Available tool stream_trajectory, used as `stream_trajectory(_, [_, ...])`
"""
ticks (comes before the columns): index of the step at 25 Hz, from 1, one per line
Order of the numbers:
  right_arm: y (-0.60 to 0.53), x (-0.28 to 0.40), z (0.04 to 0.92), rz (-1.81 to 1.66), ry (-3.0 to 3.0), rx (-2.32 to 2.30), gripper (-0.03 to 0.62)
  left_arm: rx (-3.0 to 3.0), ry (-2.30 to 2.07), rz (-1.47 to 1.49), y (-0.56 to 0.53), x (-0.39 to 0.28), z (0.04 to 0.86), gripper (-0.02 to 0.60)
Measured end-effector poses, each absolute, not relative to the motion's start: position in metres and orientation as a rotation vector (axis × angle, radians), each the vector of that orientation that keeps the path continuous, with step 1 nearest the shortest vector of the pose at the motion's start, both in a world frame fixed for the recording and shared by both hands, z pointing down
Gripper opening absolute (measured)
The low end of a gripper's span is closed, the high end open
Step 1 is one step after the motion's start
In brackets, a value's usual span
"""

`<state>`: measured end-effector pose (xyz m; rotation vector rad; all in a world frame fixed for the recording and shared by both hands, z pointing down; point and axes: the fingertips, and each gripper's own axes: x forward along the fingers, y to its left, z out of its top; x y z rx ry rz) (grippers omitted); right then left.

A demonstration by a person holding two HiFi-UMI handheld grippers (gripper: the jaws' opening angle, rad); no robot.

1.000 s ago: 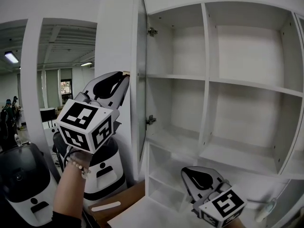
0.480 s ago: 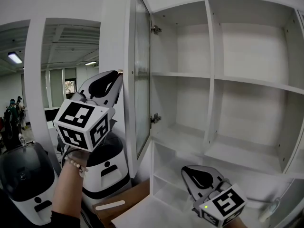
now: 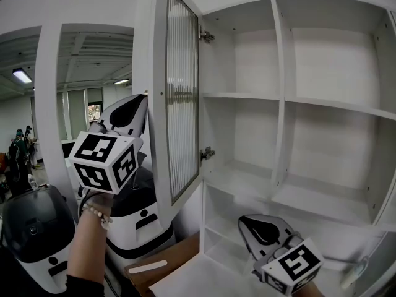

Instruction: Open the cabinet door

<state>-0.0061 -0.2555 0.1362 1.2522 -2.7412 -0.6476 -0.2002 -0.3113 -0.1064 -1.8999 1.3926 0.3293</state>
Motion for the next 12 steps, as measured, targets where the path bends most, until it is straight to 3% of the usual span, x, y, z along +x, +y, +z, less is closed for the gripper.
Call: stream_trajectory(12, [-0.259, -0.008, 0.139, -0.623, -2.747, 1.263, 0.000, -1.869, 1.464, 0.334, -0.320, -0.223, -0.104, 0.000])
